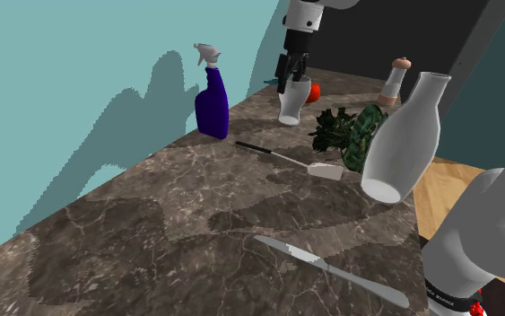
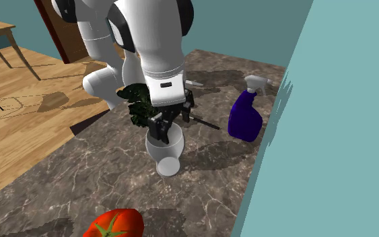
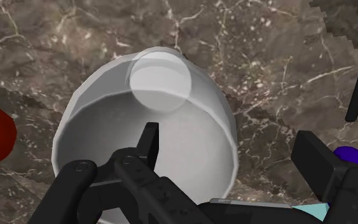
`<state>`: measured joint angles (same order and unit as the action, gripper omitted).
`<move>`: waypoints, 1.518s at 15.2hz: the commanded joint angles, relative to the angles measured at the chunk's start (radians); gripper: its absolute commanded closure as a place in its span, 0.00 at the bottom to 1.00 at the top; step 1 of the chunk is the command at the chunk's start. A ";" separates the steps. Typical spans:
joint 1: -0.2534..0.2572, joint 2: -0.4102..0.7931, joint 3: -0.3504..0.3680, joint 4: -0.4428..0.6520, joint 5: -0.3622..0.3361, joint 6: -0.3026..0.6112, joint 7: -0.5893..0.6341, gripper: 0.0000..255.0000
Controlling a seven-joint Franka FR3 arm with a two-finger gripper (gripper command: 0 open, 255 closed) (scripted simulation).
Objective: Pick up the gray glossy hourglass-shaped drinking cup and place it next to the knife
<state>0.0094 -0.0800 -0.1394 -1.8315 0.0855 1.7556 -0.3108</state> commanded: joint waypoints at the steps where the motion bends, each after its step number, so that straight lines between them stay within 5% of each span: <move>1: 0.000 0.000 0.000 -0.003 0.000 0.003 0.000 0.00; 5: 0.000 0.000 0.000 -0.003 0.000 0.003 0.000 0.00; 6: 0.000 0.000 0.000 -0.003 0.000 0.003 0.000 1.00; 15: 0.000 0.000 0.000 -0.003 0.000 0.003 0.000 1.00; 23: -0.001 0.011 -0.001 0.118 0.000 -0.107 0.007 1.00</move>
<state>0.0089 -0.0723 -0.1403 -1.7311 0.0855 1.6632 -0.3045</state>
